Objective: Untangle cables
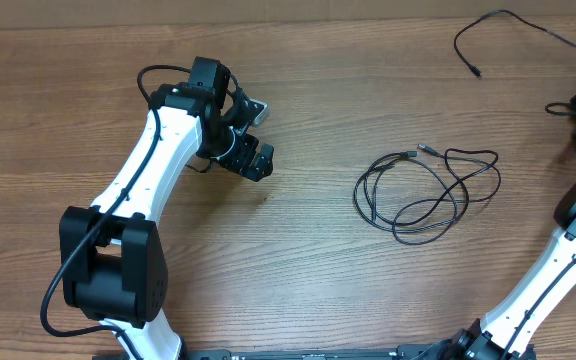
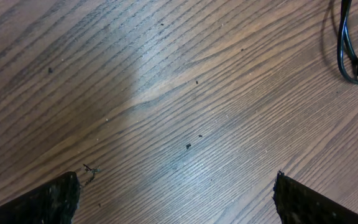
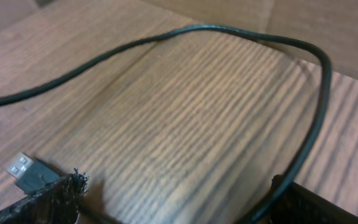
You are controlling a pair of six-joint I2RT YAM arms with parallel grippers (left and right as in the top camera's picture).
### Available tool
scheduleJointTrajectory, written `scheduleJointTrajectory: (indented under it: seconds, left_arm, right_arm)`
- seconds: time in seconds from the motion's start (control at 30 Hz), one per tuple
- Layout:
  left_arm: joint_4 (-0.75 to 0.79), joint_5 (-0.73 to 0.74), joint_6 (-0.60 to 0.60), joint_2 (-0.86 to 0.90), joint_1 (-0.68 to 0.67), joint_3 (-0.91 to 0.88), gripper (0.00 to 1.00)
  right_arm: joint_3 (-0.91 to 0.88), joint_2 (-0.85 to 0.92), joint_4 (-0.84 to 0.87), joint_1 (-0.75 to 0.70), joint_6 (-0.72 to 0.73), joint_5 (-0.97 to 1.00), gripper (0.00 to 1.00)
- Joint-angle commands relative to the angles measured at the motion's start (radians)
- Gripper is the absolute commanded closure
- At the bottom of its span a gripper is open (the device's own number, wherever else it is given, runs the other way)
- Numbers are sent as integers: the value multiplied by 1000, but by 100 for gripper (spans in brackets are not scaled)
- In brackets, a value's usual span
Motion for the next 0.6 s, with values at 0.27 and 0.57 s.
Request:
scheduleJointTrajectory:
  seconds: [0.27,0.57]
  left_arm:
    - [1,-3,-3,12,-13,1,1]
    - [1,-2,-3,12,-13,1,0]
  right_arm:
    - [-45,93,-229,0,65,-356,0]
    - [-45,-46,-630,0,34,-340,0]
